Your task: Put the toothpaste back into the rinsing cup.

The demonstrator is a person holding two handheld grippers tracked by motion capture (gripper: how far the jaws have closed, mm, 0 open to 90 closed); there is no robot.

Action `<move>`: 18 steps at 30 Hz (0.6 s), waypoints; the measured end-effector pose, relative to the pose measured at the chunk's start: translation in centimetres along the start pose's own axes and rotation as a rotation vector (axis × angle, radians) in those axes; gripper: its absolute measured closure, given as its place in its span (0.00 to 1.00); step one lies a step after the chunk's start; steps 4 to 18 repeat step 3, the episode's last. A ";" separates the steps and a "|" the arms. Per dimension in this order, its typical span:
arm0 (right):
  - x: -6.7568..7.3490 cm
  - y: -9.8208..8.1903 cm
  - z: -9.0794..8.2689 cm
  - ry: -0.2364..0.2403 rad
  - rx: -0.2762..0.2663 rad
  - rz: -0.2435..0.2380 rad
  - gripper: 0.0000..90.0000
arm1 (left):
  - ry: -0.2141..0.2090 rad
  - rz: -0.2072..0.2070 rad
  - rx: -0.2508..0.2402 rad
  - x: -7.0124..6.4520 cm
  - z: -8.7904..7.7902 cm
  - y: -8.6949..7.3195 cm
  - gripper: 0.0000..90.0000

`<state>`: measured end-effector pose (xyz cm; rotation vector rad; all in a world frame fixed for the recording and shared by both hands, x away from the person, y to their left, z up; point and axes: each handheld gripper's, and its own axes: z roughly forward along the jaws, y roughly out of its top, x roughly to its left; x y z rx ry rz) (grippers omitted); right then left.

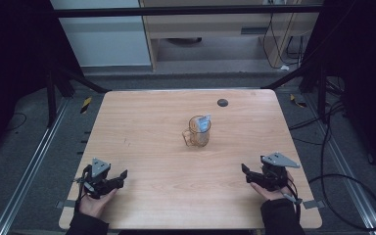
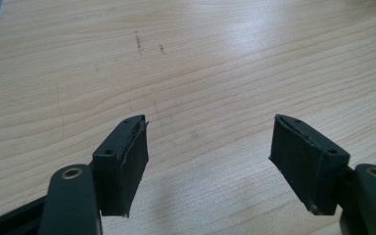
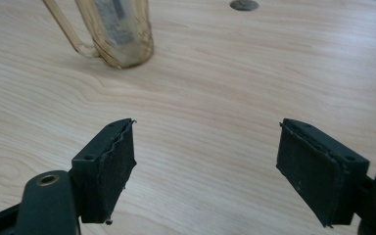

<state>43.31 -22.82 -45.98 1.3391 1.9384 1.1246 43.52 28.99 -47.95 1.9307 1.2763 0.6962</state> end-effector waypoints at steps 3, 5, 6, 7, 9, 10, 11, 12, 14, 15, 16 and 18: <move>-0.7 -0.5 -0.1 -0.025 0.011 0.007 0.24 | 0.008 0.004 -0.002 0.1 0.0 -0.1 0.32; -0.7 -0.5 -0.1 -0.025 0.011 0.007 0.24 | 0.008 0.004 -0.002 0.1 0.0 -0.1 0.32; -0.7 -0.5 -0.1 -0.025 0.011 0.007 0.24 | 0.008 0.004 -0.002 0.1 0.0 -0.1 0.32; -0.7 -0.5 -0.1 -0.025 0.011 0.007 0.24 | 0.008 0.004 -0.002 0.1 0.0 -0.1 0.32; -0.7 -0.5 -0.1 -0.025 0.011 0.007 0.24 | 0.008 0.004 -0.002 0.1 0.0 -0.1 0.32; -0.7 -0.5 -0.1 -0.025 0.011 0.007 0.24 | 0.008 0.004 -0.002 0.1 0.0 -0.1 0.32; -0.7 -0.5 -0.1 -0.025 0.011 0.007 0.24 | 0.008 0.004 -0.002 0.1 0.0 -0.1 0.32; -0.7 -0.5 -0.1 -0.025 0.011 0.007 0.24 | 0.008 0.004 -0.002 0.1 0.0 -0.1 0.32; -0.7 -0.5 -0.1 -0.025 0.011 0.007 0.24 | 0.008 0.004 -0.002 0.1 0.0 -0.1 0.32; -0.7 -0.5 -0.1 -0.025 0.011 0.007 0.24 | 0.008 0.004 -0.002 0.1 0.0 -0.1 0.32; -0.7 -0.5 -0.1 -0.025 0.011 0.007 0.24 | 0.008 0.004 -0.002 0.1 0.0 -0.1 0.32; -0.7 -0.5 -0.1 -0.025 0.011 0.007 0.24 | 0.008 0.004 -0.002 0.1 0.0 -0.1 0.32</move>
